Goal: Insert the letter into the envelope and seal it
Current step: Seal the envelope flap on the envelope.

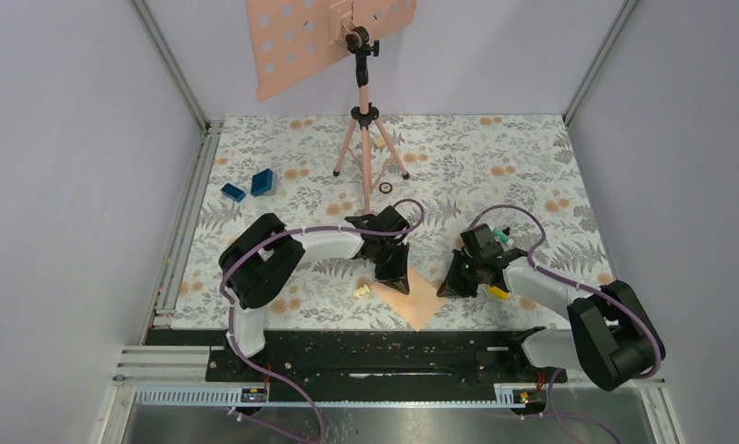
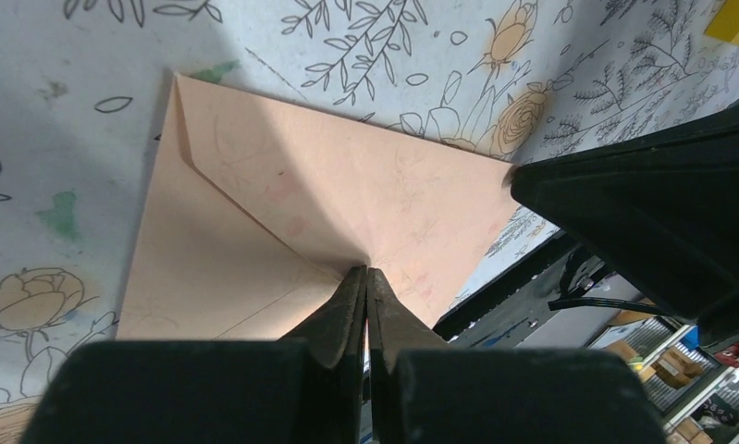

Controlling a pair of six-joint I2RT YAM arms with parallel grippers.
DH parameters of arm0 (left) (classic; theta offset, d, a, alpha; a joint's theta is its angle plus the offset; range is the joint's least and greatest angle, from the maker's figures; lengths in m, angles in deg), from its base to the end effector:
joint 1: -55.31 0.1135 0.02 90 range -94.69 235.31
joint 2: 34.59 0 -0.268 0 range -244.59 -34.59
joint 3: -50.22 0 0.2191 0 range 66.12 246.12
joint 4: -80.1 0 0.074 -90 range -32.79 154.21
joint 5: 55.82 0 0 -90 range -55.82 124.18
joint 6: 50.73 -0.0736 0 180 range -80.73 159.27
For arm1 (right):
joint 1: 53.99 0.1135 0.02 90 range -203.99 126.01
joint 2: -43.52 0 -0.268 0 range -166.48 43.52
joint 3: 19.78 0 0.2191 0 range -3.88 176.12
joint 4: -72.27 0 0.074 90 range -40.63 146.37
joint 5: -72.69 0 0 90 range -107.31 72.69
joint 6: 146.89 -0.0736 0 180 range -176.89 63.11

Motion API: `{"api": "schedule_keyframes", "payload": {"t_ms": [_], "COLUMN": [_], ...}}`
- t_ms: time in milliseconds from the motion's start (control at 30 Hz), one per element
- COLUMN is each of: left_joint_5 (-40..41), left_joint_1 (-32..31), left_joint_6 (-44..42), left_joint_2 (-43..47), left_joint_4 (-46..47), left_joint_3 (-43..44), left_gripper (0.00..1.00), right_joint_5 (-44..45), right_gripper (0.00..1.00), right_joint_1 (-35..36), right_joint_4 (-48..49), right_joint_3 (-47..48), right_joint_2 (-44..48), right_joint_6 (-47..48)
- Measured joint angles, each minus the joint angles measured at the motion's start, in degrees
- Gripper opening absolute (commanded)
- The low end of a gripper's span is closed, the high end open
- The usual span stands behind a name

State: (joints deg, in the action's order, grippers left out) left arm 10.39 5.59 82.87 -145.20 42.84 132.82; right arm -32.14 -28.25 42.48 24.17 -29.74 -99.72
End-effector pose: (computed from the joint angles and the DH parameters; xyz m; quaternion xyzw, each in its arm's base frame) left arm 0.2146 -0.2991 0.1331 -0.0951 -0.9521 0.2906 0.0026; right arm 0.1795 0.1075 0.1383 0.1080 0.9503 0.2516 0.1482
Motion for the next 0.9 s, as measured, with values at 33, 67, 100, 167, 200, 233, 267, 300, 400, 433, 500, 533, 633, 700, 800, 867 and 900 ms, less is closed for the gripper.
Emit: {"api": "schedule_keyframes", "payload": {"t_ms": [33, 67, 100, 167, 200, 233, 267, 300, 400, 433, 500, 533, 633, 700, 800, 867, 900], "left_joint_5": [0.1, 0.3, 0.6, 1.2, 1.6, 2.1, 2.6, 2.9, 2.8, 2.7, 2.5, 2.3, 2.1, 2.1, 2.2, 2.6, 2.7], "left_joint_1": [0.0, 0.0, -0.1, -0.1, -0.1, -0.1, -0.1, -0.1, -0.1, 0.0, 0.0, 0.0, 0.1, 0.2, 0.6, 1.0, 1.3], "left_joint_6": [-0.2, -0.4, -0.7, -1.4, -1.7, -2.1, -2.5, -2.9, -3.7, -3.9, -4.2, -4.2, -4.4, -4.6, -4.9, -5.1, -5.1], "left_joint_2": [0.1, 0.3, 0.5, 1.0, 1.3, 1.6, 1.9, 2.2, 3.4, 4.1, 5.6, 6.4, 9.2, 11.3, 14.4, 16.5, 17.2], "left_joint_4": [0.0, -0.1, -0.4, -1.4, -2.1, -3.0, -3.6, -4.2, -5.9, -6.3, -7.0, -7.3, -7.7, -7.7, -7.6, -7.6, -7.6], "left_joint_3": [0.0, -0.1, -0.2, -0.4, -0.4, -0.5, -0.5, -0.5, -0.5, -0.5, -0.2, 0.1, 1.5, 2.5, 3.5, 3.5, 3.5], "left_gripper": [0.00, 0.00, 0.00, 0.00, 0.00, 0.00, 0.00, 0.00, 0.00, 0.00, 0.00, 0.00, 0.00, 0.00, 0.00, 0.00, 0.00], "right_joint_5": [0.1, 0.2, 0.3, 0.5, 0.7, 0.8, 0.9, 1.3, 2.5, 3.3, 4.5, 5.1, 7.4, 8.9, 11.1, 12.3, 12.8], "right_gripper": [0.00, 0.00, 0.00, 0.00, 0.00, 0.00, 0.00, 0.00, 0.00, 0.00, 0.00, 0.00, 0.00, 0.00, 0.00, 0.00, 0.00], "right_joint_1": [0.0, -0.1, -0.3, -0.5, -0.6, -0.7, -0.7, -0.7, -0.8, -0.9, -1.3, -1.5, -2.5, -3.4, -5.3, -6.9, -7.9], "right_joint_4": [0.0, -0.2, -0.5, -1.5, -2.0, -2.8, -4.0, -4.9, -8.1, -9.0, -10.8, -11.4, -13.9, -15.6, -18.7, -20.5, -21.4], "right_joint_3": [0.0, 0.0, 0.0, 0.0, 0.0, 0.1, 0.5, 1.0, 4.0, 5.4, 8.2, 9.1, 12.0, 13.4, 14.8, 15.4, 15.6], "right_joint_2": [0.1, 0.3, 0.6, 1.9, 2.7, 3.6, 4.4, 5.1, 7.3, 8.2, 10.3, 11.0, 13.6, 14.9, 16.2, 16.9, 17.2], "right_joint_6": [0.1, 0.2, 0.2, 0.5, 0.6, 0.7, 0.9, 1.1, 2.0, 2.4, 3.3, 3.7, 5.1, 6.2, 8.3, 9.5, 10.1]}}
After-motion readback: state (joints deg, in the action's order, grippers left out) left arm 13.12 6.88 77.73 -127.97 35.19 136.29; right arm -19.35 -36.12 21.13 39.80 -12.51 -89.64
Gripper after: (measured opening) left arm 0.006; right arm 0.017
